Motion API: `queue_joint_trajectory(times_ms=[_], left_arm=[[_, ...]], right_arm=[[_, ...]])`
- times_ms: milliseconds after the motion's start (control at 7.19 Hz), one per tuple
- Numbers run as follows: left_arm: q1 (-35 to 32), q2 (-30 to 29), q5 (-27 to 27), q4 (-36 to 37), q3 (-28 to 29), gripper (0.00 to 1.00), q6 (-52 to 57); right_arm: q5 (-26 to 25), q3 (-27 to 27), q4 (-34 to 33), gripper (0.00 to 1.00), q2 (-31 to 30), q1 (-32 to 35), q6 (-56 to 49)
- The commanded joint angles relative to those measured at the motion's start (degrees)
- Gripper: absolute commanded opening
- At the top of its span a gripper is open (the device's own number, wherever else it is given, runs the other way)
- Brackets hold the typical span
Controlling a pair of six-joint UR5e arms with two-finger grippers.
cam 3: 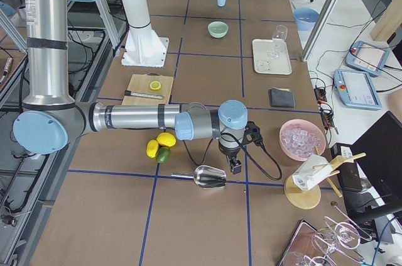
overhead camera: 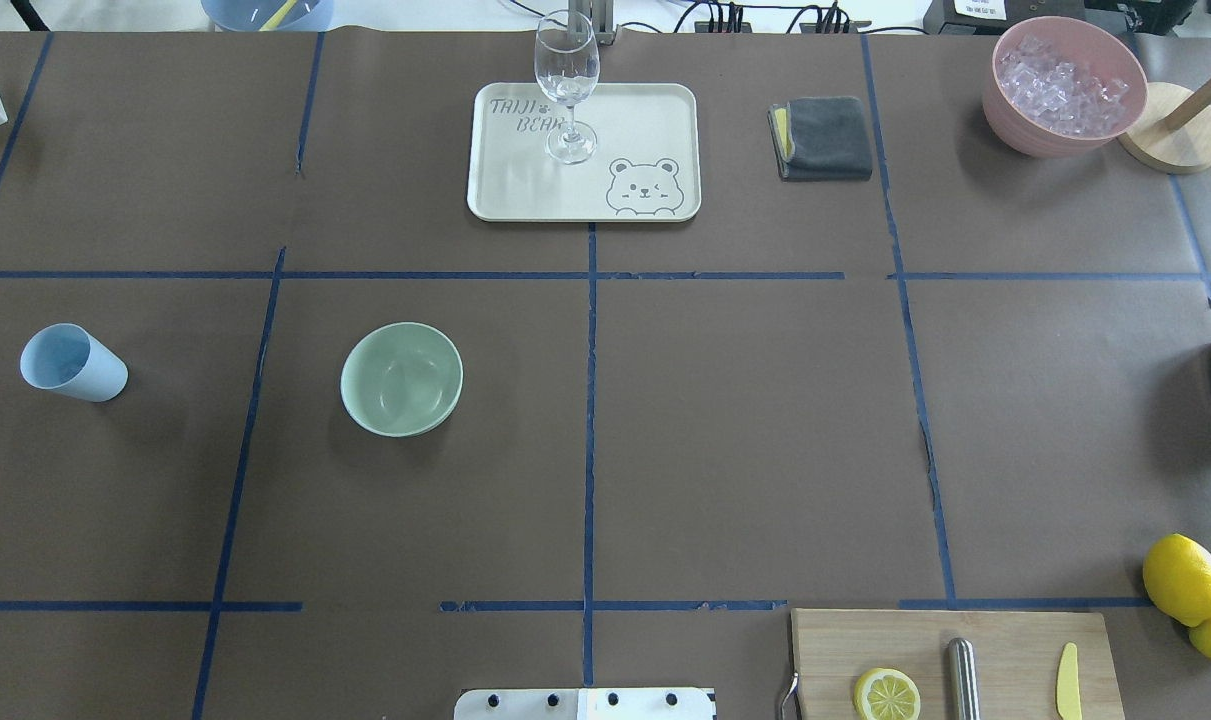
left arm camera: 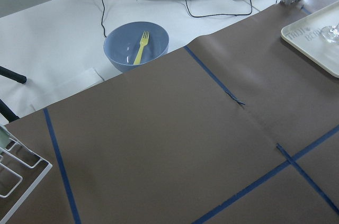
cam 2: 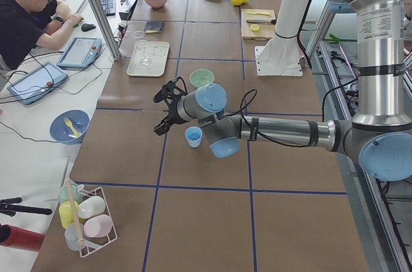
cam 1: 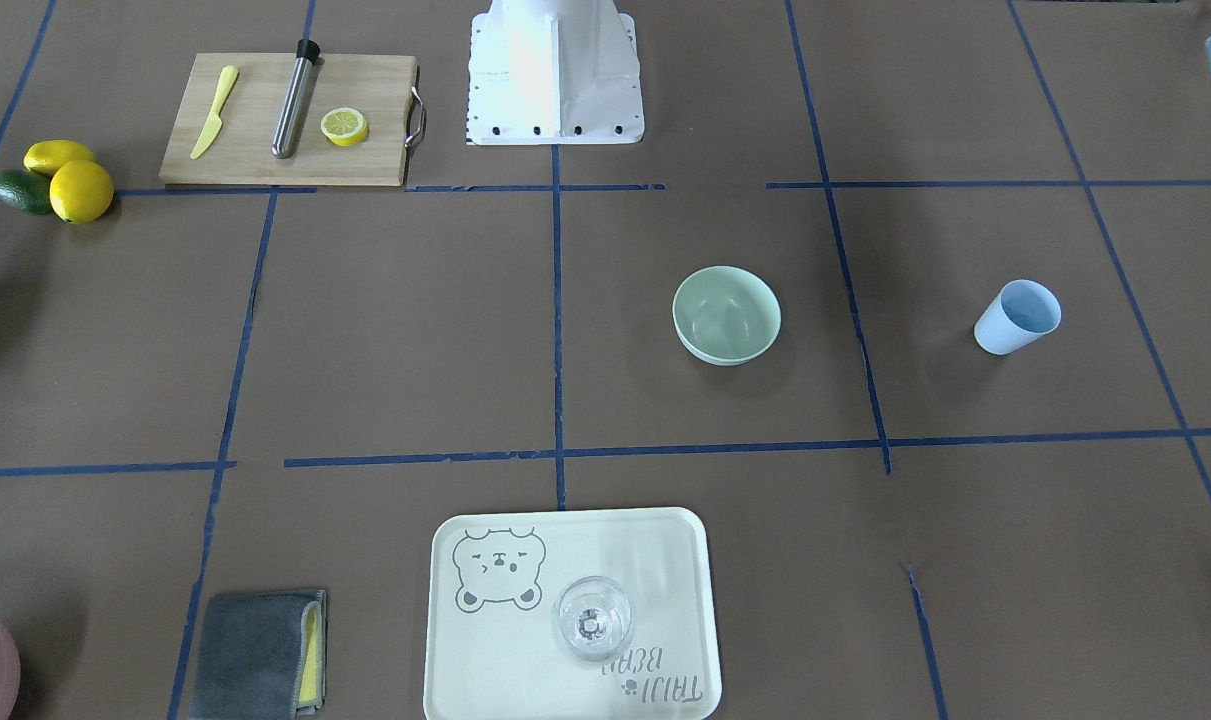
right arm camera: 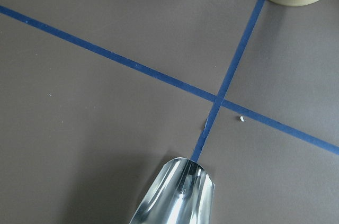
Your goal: Pour ice into bowl
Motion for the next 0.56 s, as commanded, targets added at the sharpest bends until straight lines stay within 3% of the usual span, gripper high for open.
queue_joint_trajectory(times_ms=[0,417], left_arm=[[13.1,6.1,18.9,-11.6,-0.1,1.0,-14.1],[37.5,11.2,49.4,-17.0,-0.2,1.0,-28.1]], right_arm=[[0.2,1.0,0.1,1.0,-1.0,0.1,1.6],[0.1,0.9,0.1,1.0,-1.2,0.0,1.5]])
